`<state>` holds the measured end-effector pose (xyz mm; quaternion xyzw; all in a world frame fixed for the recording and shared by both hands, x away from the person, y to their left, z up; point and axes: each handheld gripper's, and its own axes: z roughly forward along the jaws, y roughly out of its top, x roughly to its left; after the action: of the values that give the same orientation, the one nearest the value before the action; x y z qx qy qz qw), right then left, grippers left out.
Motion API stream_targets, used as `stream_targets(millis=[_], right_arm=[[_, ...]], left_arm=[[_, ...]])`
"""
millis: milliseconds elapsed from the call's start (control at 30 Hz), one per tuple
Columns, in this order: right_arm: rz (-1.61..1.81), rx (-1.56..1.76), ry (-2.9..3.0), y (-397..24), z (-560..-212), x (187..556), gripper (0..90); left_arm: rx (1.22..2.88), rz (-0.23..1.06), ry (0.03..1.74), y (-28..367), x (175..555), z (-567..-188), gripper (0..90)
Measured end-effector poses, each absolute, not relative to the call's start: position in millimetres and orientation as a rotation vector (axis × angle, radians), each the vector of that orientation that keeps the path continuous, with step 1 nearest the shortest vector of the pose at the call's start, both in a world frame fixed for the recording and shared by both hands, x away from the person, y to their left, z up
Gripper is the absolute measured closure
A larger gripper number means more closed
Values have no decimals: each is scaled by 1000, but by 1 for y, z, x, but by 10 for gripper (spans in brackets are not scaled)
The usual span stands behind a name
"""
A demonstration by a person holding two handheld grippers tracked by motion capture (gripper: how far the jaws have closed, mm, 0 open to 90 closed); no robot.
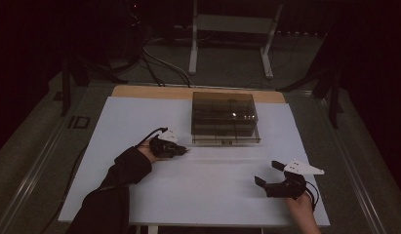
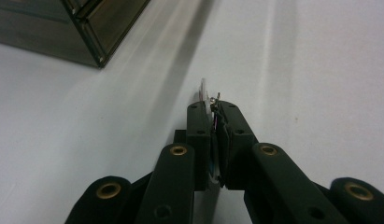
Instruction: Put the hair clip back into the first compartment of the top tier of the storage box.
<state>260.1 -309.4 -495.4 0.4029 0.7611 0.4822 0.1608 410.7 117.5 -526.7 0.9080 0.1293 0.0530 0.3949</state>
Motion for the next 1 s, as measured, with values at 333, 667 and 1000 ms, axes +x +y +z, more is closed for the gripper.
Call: stream_targets(millis=[333, 667, 1000], right_arm=[[1375, 1150, 2175, -309, -495, 260, 24], [1375, 1153, 2170, -309, -495, 260, 24], [1373, 1150, 2167, -309, -494, 259, 24]], left_arm=[[2294, 128, 379, 117, 410, -526, 870], [2276, 117, 397, 130, 406, -517, 871], [2269, 103, 381, 134, 400, -501, 870]])
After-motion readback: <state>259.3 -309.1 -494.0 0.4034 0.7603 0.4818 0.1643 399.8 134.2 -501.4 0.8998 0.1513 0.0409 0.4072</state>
